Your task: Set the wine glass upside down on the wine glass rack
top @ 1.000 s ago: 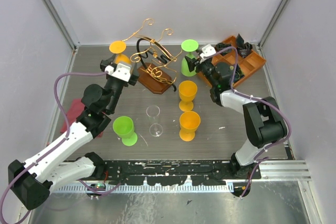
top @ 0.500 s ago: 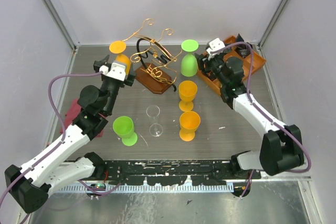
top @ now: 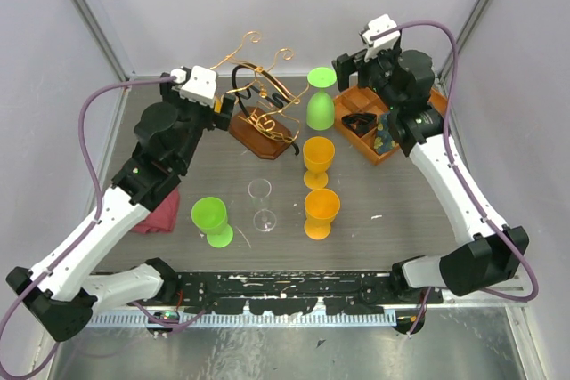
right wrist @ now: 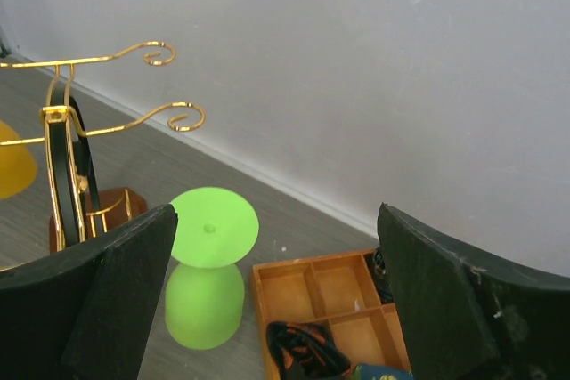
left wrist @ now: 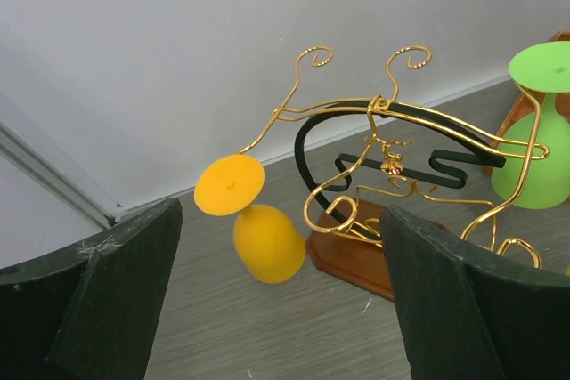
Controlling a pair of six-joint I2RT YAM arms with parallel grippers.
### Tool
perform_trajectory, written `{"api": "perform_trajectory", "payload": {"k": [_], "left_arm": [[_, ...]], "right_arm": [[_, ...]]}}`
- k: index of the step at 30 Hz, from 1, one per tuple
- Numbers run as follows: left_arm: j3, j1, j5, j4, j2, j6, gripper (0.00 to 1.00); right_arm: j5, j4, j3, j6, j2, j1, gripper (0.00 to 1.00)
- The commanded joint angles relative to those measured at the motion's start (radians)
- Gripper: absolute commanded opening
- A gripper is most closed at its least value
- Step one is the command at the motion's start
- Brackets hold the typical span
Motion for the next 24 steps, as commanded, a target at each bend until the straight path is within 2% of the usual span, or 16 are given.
{"api": "perform_trajectory", "payload": {"k": [1,4,8,12,18,24], "left_arm": [[0.063,0.004,-0.019,-0.152,-0.021,-0.06,0.98],[0.115,0.003,-0.014,-0.247,-0.021,-0.103,0.98],[0.169,0.003,0.015,-0.367,-0.003,-0.158,0.98],[0.165,0.004,0.057,-0.376,0.006,-0.199,0.98],[0.188,0.003,0.108,-0.381,0.043,-0.246,0.98],[0.204,0.003,0.121,-0.397,0.082,-0.28,0.98]], "right_arm": [[0.038,-0.095,0.047,0.05,-0.017,-0.004,1.0],[0.083,-0.163,0.071,0.079,-0.031,-0.004,0.95],[0.082,-0.349,0.101,0.147,-0.041,-0.003,0.88],[0.014,-0.45,0.072,0.255,-0.078,-0.003,0.86],[0.01,-0.44,-0.081,0.377,-0.116,0.001,0.82],[0.04,-0.359,-0.199,0.415,-0.134,0.044,0.82]]}}
